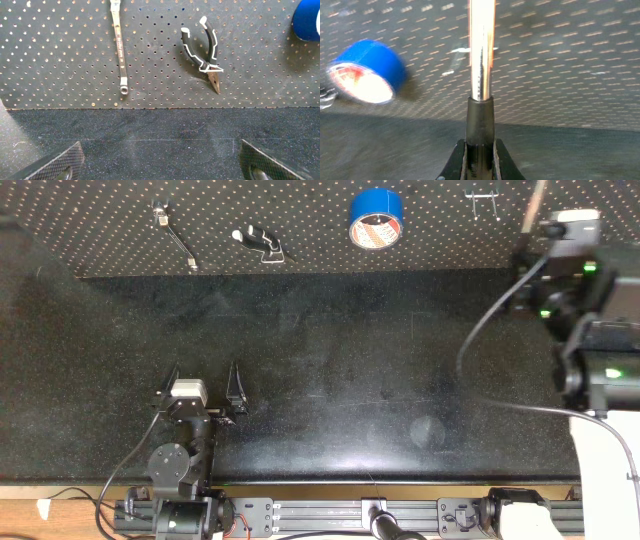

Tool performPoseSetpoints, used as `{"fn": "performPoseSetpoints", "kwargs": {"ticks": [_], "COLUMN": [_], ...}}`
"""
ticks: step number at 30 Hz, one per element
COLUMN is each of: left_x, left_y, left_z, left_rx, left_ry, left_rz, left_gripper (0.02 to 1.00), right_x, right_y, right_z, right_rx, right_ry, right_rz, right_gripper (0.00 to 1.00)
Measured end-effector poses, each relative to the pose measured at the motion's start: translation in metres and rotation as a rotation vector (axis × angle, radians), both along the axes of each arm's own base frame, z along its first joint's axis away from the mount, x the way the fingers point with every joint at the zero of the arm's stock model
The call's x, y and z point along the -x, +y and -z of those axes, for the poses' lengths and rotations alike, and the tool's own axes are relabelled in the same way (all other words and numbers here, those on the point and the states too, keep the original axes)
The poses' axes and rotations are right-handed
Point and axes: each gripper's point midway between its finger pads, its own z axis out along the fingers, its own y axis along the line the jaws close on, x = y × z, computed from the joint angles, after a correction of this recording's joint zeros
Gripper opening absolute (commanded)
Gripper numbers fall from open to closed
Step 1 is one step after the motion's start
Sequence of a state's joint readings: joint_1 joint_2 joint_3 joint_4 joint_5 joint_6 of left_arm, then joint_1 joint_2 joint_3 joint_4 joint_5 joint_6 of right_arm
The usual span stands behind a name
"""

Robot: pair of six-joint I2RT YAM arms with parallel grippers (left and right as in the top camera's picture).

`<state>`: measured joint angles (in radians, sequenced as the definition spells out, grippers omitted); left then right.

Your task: Place Tools Onto Pegboard

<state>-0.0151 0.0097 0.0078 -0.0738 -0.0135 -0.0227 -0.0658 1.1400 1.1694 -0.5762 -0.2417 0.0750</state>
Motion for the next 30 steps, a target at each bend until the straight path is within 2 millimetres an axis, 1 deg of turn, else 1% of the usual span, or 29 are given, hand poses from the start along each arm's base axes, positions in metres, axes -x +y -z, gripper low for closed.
{"fn": "performPoseSetpoints", "kwargs": {"ticks": [1,3,4,5,8,10,13,15,17,19,20,21,22,23,27,28,29,30], "left_x": [0.000,0.000,0.000,0.000,0.000,0.000,0.000,0.000,0.000,0.000,0.000,0.000,0.000,0.000,0.000,0.000,0.000,0.000], "left_y": [0.000,0.000,0.000,0.000,0.000,0.000,0.000,0.000,0.000,0.000,0.000,0.000,0.000,0.000,0.000,0.000,0.000,0.000], "left_z": [0.000,0.000,0.000,0.000,0.000,0.000,0.000,0.000,0.000,0.000,0.000,0.000,0.000,0.000,0.000,0.000,0.000,0.000], "left_rx": [0.000,0.000,0.000,0.000,0.000,0.000,0.000,0.000,0.000,0.000,0.000,0.000,0.000,0.000,0.000,0.000,0.000,0.000], "left_ry": [0.000,0.000,0.000,0.000,0.000,0.000,0.000,0.000,0.000,0.000,0.000,0.000,0.000,0.000,0.000,0.000,0.000,0.000], "left_rz": [0.000,0.000,0.000,0.000,0.000,0.000,0.000,0.000,0.000,0.000,0.000,0.000,0.000,0.000,0.000,0.000,0.000,0.000], "left_gripper": [0.996,0.996,0.996,0.996,0.996,0.996,0.996,0.996,0.996,0.996,0.996,0.996,0.996,0.996,0.996,0.998,0.996,0.996], "right_x": [-0.003,-0.011,-0.013,-0.015,-0.018,-0.021,-0.022,-0.026,-0.028,-0.028,-0.028,-0.027,-0.027,-0.027,-0.028,-0.028,-0.025,-0.010], "right_y": [0.012,0.009,0.009,0.008,0.013,0.014,0.014,0.014,0.015,0.015,0.015,0.015,0.015,0.015,0.014,0.012,0.009,0.006], "right_z": [0.010,0.038,0.056,0.068,0.078,0.090,0.094,0.106,0.111,0.112,0.112,0.114,0.114,0.114,0.115,0.119,0.128,0.145], "right_rx": [-0.013,-0.018,-0.022,-0.024,-0.019,-0.019,-0.018,-0.014,-0.007,-0.006,-0.008,-0.003,-0.004,0.000,0.002,0.010,0.023,0.034], "right_ry": [0.034,0.127,0.192,0.230,0.257,0.290,0.301,0.328,0.337,0.337,0.340,0.346,0.347,0.346,0.344,0.333,0.295,0.272], "right_rz": [-0.019,0.006,0.010,0.013,-0.002,-0.003,-0.005,-0.010,-0.018,-0.018,-0.018,-0.021,-0.018,-0.020,-0.016,-0.007,0.008,0.022], "right_gripper": [0.075,0.077,0.073,0.073,0.073,0.075,0.075,0.075,0.086,0.270,0.411,0.485,0.879,0.976,0.976,0.976,0.976,0.976]}}
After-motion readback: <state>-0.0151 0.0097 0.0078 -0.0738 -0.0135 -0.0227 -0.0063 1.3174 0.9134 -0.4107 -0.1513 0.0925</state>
